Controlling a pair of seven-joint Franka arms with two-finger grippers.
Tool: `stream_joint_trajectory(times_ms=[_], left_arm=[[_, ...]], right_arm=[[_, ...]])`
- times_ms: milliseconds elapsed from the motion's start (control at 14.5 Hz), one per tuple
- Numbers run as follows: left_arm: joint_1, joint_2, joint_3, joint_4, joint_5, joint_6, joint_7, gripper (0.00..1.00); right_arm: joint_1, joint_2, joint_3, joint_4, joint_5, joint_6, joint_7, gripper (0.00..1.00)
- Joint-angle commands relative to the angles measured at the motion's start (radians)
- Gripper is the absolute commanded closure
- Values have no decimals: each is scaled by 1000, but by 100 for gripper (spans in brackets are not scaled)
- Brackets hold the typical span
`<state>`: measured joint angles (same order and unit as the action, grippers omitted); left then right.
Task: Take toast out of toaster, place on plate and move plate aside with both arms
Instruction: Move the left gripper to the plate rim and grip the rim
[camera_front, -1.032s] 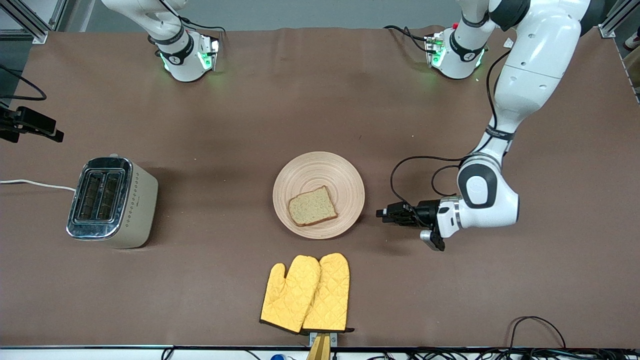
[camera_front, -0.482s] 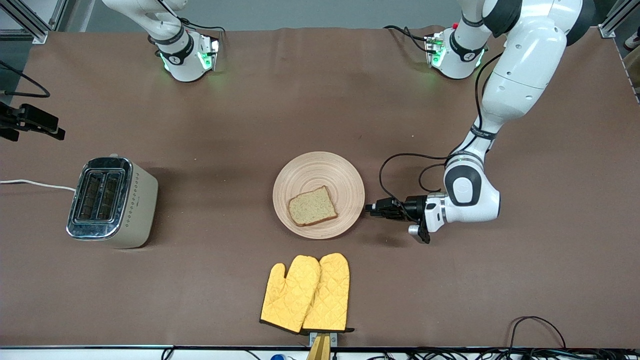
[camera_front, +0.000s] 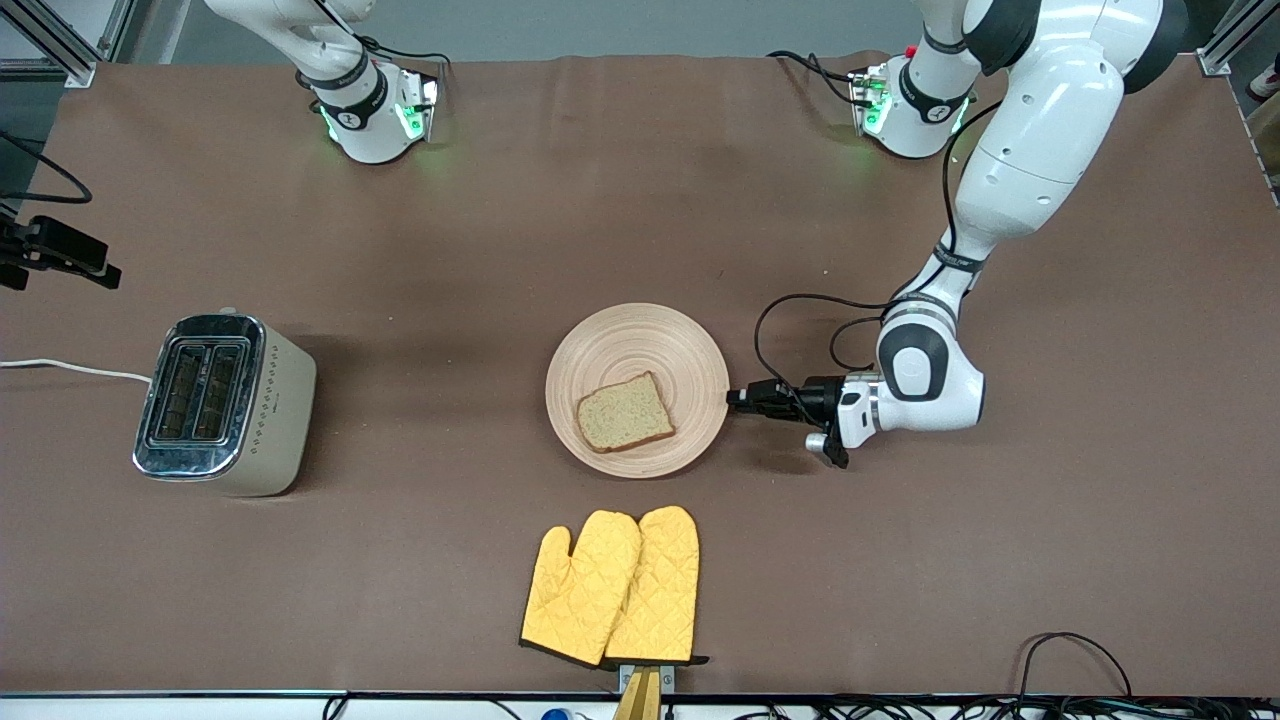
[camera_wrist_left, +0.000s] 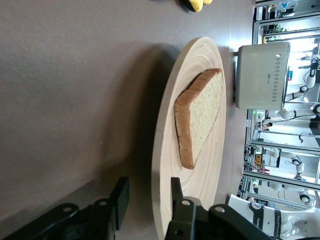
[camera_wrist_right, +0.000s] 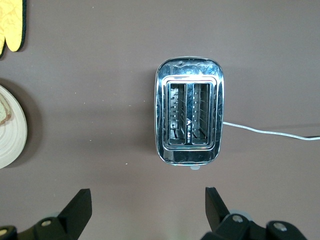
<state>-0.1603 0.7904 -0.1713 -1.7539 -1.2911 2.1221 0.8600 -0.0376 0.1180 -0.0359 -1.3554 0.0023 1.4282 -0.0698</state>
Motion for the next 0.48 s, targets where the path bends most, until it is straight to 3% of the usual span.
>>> stream_joint_trajectory(times_ms=[0,275,413], left_arm=[[-21,-8,-4,-10,-51,15,22,60],[-48,19,-2,-5,-86,45,47,71],[-47,18,-2,-10,-85,45,51,83]], right_arm=[[-18,-11,1,1,-28,5,-13,0],[-4,-15,1,25,-91,6,-4,0],[-7,-11,1,67,-88,9,-11,0]])
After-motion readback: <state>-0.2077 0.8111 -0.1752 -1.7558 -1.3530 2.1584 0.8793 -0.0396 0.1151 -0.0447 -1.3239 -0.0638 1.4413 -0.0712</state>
